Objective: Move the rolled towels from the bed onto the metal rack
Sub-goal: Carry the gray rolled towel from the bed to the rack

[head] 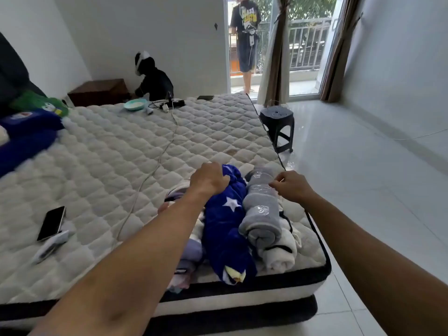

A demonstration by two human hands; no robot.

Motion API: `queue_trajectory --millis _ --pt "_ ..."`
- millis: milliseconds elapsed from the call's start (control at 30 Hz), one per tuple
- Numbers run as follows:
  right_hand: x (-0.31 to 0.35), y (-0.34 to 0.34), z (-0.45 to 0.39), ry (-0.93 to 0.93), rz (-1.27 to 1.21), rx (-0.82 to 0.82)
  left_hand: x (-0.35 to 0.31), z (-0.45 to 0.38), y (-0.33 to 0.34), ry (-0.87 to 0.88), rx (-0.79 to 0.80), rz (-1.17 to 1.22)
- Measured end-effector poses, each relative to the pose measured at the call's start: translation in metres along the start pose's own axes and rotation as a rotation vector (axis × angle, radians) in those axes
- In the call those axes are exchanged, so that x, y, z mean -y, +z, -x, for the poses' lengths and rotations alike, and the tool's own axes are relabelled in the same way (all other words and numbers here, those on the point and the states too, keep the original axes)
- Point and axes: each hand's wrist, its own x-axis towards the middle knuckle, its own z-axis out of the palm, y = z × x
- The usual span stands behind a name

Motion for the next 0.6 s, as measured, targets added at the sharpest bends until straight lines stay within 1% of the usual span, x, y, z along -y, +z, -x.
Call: queue_trajectory --millis 67,100,133,167,233,267,300,367,467,533,600 --pt "-0.007 -0.001 -0.019 0.02 -0.004 -0.017 -0.007 -0.012 0.016 -0.048 0.049 0.033" --pt "-0.012 0.001 -0.031 0.027 -0.002 -0.003 -0.01 -0.016 0.026 -0.084 0.097 0.054" --pt "-0.017 0.003 -0.042 0.045 0.006 0.017 -0.014 -0.019 0.036 -0.142 0.181 0.098" --pt "-0.023 0.006 -0.055 0.063 0.005 0.042 -0.018 -0.022 0.048 -0.22 0.29 0.18" --pt "-0.041 0.013 -0.085 0.096 0.003 0.104 -0.028 -0.024 0.07 -0.431 0.568 0.331" --pt "-0.051 0.017 -0.1 0.106 -0.007 0.139 -0.034 -0.025 0.08 -0.515 0.694 0.359" --pt "-0.062 0.022 -0.117 0.121 -0.026 0.182 -0.038 -0.028 0.091 -0.574 0.785 0.357" --pt "-0.08 0.033 -0.148 0.175 -0.096 0.27 -0.046 -0.032 0.107 -0.654 0.85 0.314" --pt "-0.092 0.046 -0.184 0.27 -0.272 0.383 -0.051 -0.038 0.114 -0.735 0.84 0.251" --pt "-0.089 0.052 -0.204 0.339 -0.373 0.41 -0.051 -0.039 0.114 -0.804 0.861 0.26" --pt "-0.085 0.059 -0.218 0.361 -0.405 0.411 -0.051 -0.035 0.114 -0.862 0.909 0.295"
